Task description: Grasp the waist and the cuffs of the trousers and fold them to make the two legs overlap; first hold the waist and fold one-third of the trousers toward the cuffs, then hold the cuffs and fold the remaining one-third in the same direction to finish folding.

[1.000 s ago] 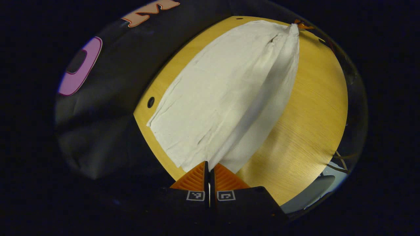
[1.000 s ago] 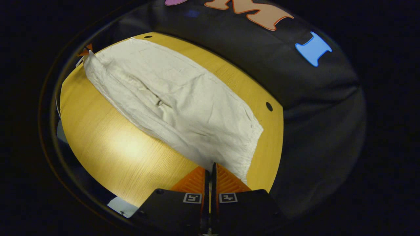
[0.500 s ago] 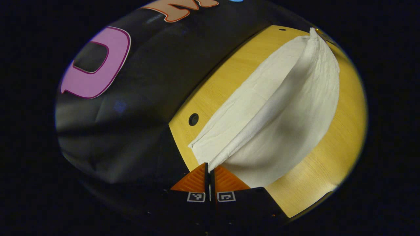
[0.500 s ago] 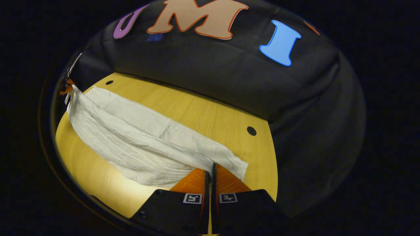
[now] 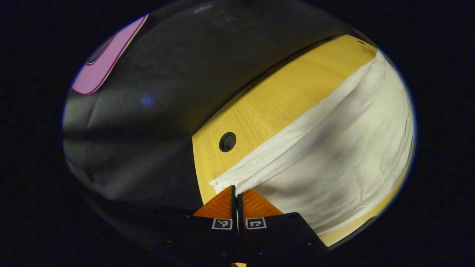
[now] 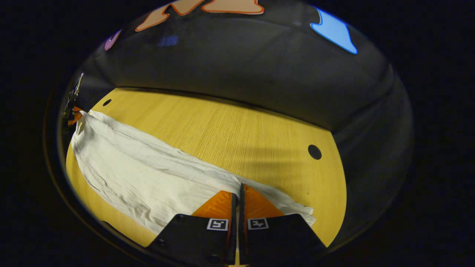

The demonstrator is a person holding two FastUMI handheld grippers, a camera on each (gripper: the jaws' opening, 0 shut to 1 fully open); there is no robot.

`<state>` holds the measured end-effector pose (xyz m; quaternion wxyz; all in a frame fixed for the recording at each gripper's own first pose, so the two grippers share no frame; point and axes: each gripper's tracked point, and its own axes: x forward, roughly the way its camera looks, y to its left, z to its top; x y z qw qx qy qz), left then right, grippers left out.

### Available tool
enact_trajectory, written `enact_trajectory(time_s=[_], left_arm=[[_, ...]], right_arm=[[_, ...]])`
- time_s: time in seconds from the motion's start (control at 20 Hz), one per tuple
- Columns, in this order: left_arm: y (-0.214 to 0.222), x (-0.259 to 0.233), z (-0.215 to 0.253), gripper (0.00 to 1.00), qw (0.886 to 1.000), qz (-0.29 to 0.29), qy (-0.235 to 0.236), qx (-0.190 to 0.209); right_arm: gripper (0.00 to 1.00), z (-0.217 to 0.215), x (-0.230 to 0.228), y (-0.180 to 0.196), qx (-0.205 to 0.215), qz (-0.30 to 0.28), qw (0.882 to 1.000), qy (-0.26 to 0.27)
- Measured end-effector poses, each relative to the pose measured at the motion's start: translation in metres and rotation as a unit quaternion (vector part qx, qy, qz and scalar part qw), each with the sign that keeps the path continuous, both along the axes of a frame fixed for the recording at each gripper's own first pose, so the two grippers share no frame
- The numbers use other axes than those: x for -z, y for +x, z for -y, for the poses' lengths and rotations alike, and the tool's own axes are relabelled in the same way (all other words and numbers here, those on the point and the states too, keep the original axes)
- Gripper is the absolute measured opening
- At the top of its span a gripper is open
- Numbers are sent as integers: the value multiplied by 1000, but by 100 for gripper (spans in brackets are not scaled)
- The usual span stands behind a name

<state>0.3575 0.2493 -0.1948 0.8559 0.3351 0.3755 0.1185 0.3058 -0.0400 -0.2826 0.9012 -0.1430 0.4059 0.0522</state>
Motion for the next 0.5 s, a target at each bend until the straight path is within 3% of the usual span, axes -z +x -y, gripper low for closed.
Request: enact_trajectory(time_s=[0.35,0.4,0.45,0.5], left_arm=[[23,24,5,0,994,77,-74,-39],[25,24,12,12,991,87,-97,-38],[25,24,16,41,988,98,-110,-46],[26,22,15,71,985,116,-113,-53]], right_arm=[[8,-7,19,18,27,1,997,73],[16,-9,17,19,27,6,996,84],[19,-10,14,20,29,9,995,95],[30,-14,9,20,28,11,993,112]])
